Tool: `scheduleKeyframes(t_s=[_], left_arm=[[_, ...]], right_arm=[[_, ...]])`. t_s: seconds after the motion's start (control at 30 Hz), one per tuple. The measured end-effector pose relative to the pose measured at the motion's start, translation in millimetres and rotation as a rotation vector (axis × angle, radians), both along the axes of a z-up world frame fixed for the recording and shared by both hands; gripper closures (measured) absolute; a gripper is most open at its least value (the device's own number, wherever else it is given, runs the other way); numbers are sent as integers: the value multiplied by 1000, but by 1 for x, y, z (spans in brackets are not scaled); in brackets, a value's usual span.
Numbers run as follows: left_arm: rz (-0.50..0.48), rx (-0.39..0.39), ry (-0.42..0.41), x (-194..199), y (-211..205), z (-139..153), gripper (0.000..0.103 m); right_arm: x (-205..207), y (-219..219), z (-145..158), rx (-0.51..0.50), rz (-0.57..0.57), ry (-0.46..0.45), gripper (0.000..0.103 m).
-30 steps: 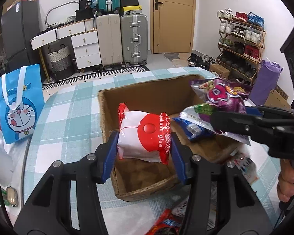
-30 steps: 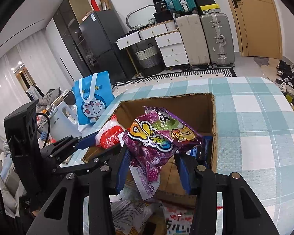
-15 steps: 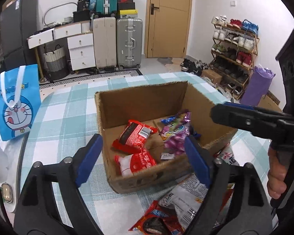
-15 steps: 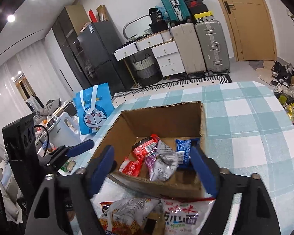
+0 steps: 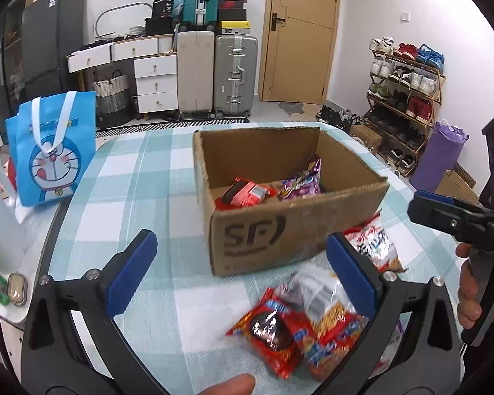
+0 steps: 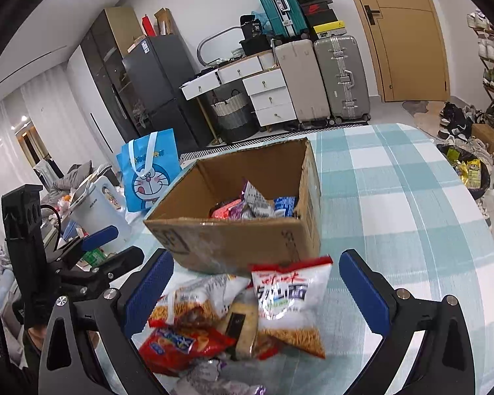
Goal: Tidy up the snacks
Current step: 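Withdraw both tools from the box back toward the snack pile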
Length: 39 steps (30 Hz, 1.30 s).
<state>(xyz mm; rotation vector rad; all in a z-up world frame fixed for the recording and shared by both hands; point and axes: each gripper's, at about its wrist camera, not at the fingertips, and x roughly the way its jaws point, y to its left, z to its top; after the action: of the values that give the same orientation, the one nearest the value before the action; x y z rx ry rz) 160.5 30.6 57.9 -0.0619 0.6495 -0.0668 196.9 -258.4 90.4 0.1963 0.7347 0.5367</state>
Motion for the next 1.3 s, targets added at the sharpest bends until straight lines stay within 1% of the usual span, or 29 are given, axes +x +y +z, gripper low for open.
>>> scheduleKeyframes(t_s=[0.1,0.2,0.33,0.53,0.73,0.8,0.9,1.03,1.13,1.23,1.3], left_arm=[[9,2,-5,-16,3,-3,1],[15,-1,-6,-27,5,-6,1],[13,-4,-9,-38,6,-7,1],[-1,0,-15,-59,-2,-13,1],[0,42,-19,-79,-8,-23,1],[1,46,-20,-85,-8,-28,1],[1,32,-9,-89,-7,-36,1],[16,43,5,-89,-8,-45,1],[8,31,9,-87,-9,-51,1],[10,44,11,-85,-11,-56,1],[1,33,20,-83,-10,-58,1]], right_arm=[[-15,-4,-2,-10,-4,-5,1],[-27,-7,-3,-34,-6,-3,1],[-42,-13,-7,-40,-10,0,1],[-60,-16,-13,-48,-13,11,1],[-77,-10,-17,-55,13,15,1],[-81,-8,-18,-55,19,17,1],[-85,-5,-22,-61,27,24,1],[-86,1,-26,-66,41,33,1],[-86,5,-30,-86,55,36,1],[-85,10,-36,-104,66,49,1],[-84,12,-39,-106,75,57,1]])
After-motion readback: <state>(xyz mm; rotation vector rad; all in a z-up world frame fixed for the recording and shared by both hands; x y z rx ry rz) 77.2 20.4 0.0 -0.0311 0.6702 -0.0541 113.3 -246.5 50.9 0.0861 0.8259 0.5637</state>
